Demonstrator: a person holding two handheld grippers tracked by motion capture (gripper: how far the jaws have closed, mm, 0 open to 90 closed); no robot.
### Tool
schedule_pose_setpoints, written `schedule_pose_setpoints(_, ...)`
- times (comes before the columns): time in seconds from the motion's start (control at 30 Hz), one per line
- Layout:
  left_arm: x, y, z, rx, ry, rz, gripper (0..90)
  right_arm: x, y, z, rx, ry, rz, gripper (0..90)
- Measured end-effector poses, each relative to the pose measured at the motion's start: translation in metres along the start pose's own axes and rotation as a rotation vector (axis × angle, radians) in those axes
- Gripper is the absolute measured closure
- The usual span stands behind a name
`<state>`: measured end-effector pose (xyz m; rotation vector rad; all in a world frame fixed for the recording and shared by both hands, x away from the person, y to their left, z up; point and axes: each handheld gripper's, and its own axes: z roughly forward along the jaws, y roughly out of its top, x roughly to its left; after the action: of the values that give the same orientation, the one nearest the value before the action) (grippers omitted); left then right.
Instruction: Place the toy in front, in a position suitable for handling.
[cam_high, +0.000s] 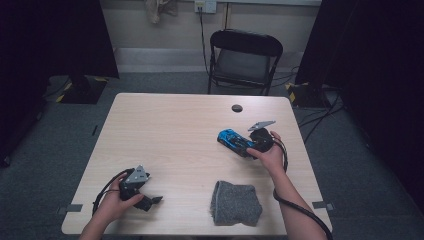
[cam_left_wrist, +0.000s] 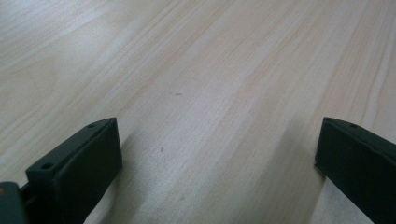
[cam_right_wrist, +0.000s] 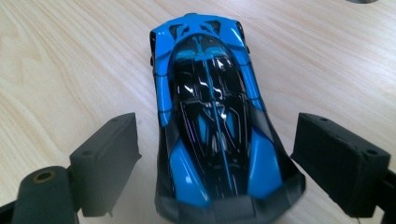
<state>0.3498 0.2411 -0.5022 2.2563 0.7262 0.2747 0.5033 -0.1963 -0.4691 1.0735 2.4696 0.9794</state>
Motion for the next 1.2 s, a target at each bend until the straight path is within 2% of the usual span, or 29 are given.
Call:
schedule_pose_setpoints(0.1, 0.0, 0.0, 0.0, 0.001, 0.002, 0.0, 0.0, 0.001, 0.005, 0.006, 0.018, -0.014, -0.018, 13.9)
schedule_pose_setpoints(0.27, 0.0, 0.0, 0.0, 0.001, -0.001, 0.003, 0.0, 0.0, 0.012, 0.016, 0.016, 0.001, -0.015, 13.9)
schedule_pose_setpoints(0.47, 0.001, 0.0, 0.001, -0.001, -0.003, 0.002, 0.0, 0.002, 0.016, 0.03, 0.039, 0.01, -0.035, 13.9)
schedule_pose_setpoints(0.57, 0.001, 0.001, 0.0, 0.002, -0.004, 0.007, 0.0, 0.003, 0.017, 0.037, 0.067, 0.016, -0.068, 13.9)
schedule_pose_setpoints(0.7, 0.001, 0.001, 0.001, 0.002, -0.005, 0.008, 0.0, 0.003, 0.015, 0.042, 0.084, 0.023, -0.078, 13.2)
schedule_pose_setpoints(0.97, 0.001, 0.001, 0.001, 0.001, -0.005, 0.007, 0.0, 0.001, 0.013, 0.044, 0.081, 0.042, -0.07, 10.0)
schedule_pose_setpoints(1.07, 0.001, 0.001, 0.001, 0.001, -0.005, 0.008, 0.0, 0.002, 0.014, 0.043, 0.08, 0.039, -0.063, 14.9)
schedule_pose_setpoints(1.1, 0.001, 0.001, 0.001, 0.001, -0.005, 0.008, 0.0, -0.001, 0.011, 0.041, 0.046, 0.039, -0.057, 24.9)
schedule_pose_setpoints(1.2, 0.001, 0.001, 0.001, 0.001, -0.005, 0.008, 0.0, -0.003, 0.009, 0.039, 0.034, 0.043, -0.059, 25.3)
